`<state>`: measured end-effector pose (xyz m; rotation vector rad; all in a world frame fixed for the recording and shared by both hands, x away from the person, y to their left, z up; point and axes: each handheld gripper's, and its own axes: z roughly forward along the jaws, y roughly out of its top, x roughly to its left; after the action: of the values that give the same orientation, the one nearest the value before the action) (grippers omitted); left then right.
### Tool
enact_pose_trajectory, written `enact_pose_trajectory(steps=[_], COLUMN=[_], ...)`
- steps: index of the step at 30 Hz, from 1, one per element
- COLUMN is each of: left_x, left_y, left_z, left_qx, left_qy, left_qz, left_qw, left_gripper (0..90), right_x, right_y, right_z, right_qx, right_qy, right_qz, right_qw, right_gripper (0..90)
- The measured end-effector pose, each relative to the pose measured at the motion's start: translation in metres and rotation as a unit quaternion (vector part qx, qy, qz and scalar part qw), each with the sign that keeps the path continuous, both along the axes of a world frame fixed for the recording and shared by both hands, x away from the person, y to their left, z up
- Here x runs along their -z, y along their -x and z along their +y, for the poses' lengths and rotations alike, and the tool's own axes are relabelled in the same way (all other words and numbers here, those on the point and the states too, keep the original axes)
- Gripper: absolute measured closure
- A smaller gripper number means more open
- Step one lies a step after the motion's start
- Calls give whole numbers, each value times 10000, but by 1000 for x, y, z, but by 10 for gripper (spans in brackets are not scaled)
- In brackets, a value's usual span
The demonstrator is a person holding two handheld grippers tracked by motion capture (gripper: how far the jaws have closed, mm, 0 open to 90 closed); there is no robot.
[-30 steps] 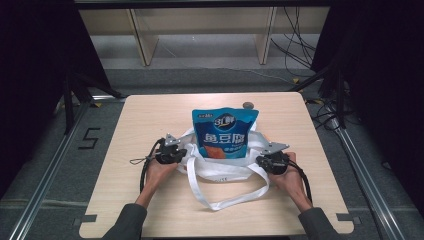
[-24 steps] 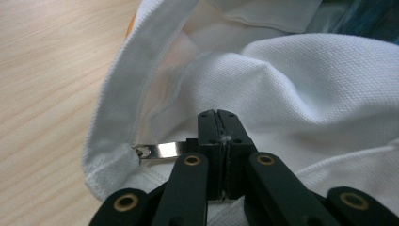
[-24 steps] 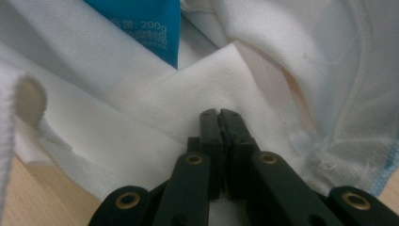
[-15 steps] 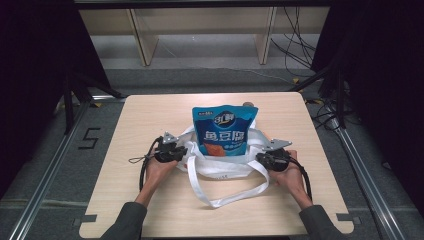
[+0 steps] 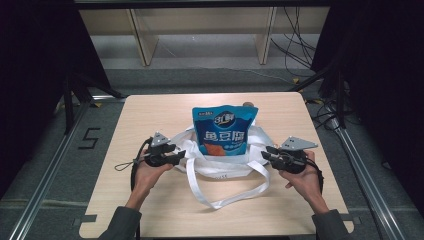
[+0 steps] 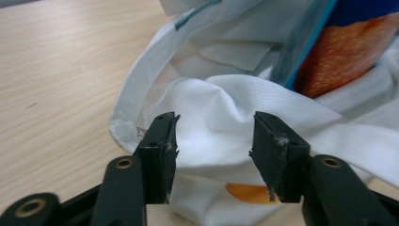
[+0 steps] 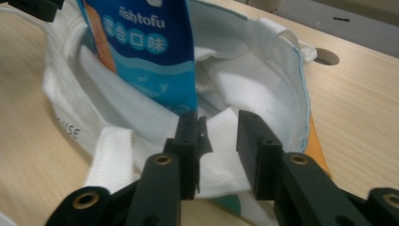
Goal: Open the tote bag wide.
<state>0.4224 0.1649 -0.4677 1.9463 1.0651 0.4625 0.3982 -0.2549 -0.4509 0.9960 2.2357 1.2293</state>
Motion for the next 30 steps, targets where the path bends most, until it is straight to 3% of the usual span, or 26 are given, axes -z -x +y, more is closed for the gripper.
enact_pose_trajectory(steps=[2, 4, 6, 7, 10, 13, 14, 15, 16, 19, 20, 22, 23, 25, 28, 30], left_x=[-8, -11, -12, -13, -16, -16, -16, -16, -14, -12, -12, -9, -8, -7, -3, -2], left_y=[11, 17, 20, 23, 28, 31, 33, 36, 40, 50, 52, 57, 58, 61, 64, 67], left_z=[5, 5, 6, 3, 3, 1, 1, 0, 0, 4, 7, 10, 12, 14, 17, 17], left_qx=[-39, -76, 21, 78, 135, 200, 310, 255, 239, 207, 255, 164, 131, 89, 95, 134], left_qy=[118, 344, 269, 285, 286, 374, 281, 326, 333, 513, 543, 668, 702, 803, 931, 873], left_qz=[-32, -27, -3, -54, 47, -24, -36, -52, -31, 22, -2, 18, 21, 51, 5, -31], left_qw=[9999, 9994, 9996, 9995, 9995, 9991, 9991, 9991, 9992, 9985, 9982, 9976, 9974, 9967, 9956, 9961], left_gripper=[450, 420, 400, 383, 346, 320, 320, 314, 304, 290, 285, 276, 267, 249, 220, 204], right_x=[-2, -3, -2, -1, 0, 0, 0, 0, 0, -1, 0, 0, 1, 3, 3, 3], right_y=[3, 9, 10, 16, 17, 19, 19, 20, 21, 27, 25, 29, 31, 30, 33, 32], right_z=[-3, -5, -7, -8, -10, -9, -9, -9, -10, -9, -10, -10, -9, -9, -7, -9], right_qx=[23, 89, 106, 253, 320, 333, 333, 301, 269, 327, 223, 255, 303, 245, 321, 252], right_qy=[26, 10, -1, -101, -110, -183, -183, -167, -118, -175, -132, -160, -201, -84, -114, -62], right_qz=[-174, -98, -92, 77, 61, 73, 73, 141, 28, 159, -58, -24, 104, 9, 193, 86], right_qw=[9998, 9999, 9999, 9996, 9994, 9992, 9992, 9993, 9996, 9992, 9996, 9995, 9993, 9997, 9992, 9996], right_gripper=[622, 597, 574, 520, 469, 445, 445, 437, 427, 416, 415, 410, 406, 398, 393, 388])
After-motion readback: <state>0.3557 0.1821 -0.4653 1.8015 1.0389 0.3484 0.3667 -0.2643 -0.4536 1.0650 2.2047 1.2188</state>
